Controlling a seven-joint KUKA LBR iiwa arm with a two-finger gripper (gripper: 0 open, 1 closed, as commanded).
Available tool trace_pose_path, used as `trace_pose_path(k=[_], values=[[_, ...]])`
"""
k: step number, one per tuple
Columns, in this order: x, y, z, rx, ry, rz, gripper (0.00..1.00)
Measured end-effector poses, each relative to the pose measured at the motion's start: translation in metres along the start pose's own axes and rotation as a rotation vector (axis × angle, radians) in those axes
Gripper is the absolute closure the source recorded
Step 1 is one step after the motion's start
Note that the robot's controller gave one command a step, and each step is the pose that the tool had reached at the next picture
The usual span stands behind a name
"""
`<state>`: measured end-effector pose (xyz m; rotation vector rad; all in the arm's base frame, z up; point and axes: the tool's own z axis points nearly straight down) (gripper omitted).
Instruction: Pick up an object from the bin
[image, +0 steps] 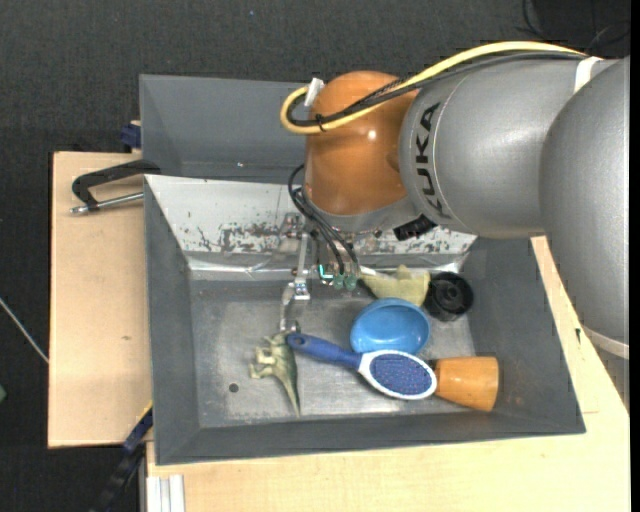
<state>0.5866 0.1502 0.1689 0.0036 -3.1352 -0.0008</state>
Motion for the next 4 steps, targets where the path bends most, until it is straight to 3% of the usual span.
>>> trace_pose_path(k=[1,2,3,4], values=[[0.047,-0.03,0.084,0.001,-0.011,-0.012,0.0],[0.087,-0.079,0.084,0.0,-0.004,0.232,0.0],[0.087,-0.078,0.084,-0.002,-0.007,0.23,1.0],[0.072,-0.073,-0.045,-0.004,-0.017,0.211,1.0]])
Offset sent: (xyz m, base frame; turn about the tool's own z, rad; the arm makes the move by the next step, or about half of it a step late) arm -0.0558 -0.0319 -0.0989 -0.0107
